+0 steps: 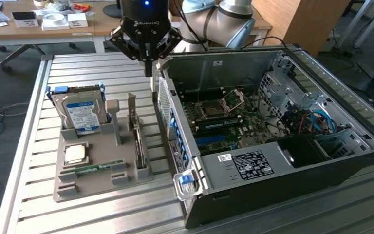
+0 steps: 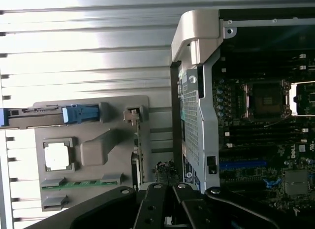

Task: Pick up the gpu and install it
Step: 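Reach for the gpu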

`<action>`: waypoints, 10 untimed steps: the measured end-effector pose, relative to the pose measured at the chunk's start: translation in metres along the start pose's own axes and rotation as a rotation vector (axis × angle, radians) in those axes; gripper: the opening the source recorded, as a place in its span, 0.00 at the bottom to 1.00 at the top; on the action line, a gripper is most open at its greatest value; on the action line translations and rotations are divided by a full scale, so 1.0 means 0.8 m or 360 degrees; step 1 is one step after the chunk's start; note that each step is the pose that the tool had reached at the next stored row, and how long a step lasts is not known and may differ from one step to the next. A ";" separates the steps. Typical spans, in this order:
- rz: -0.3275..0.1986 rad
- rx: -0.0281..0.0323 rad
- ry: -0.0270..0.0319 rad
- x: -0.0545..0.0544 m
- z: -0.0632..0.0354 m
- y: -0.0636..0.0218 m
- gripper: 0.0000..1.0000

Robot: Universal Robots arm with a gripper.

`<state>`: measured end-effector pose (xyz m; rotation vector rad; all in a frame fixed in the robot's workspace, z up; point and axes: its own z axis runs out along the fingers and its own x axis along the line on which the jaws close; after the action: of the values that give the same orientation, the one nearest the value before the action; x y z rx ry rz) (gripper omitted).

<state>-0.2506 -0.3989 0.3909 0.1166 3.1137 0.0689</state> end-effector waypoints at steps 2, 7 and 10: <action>0.0000 0.00001 0.00000 0.005 0.000 0.000 0.11; 0.0000 0.00000 0.00000 0.015 0.000 -0.001 0.11; 0.0000 0.00000 0.00000 0.015 0.000 -0.001 0.11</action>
<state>-0.2627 -0.3988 0.3908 0.1166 3.1137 0.0689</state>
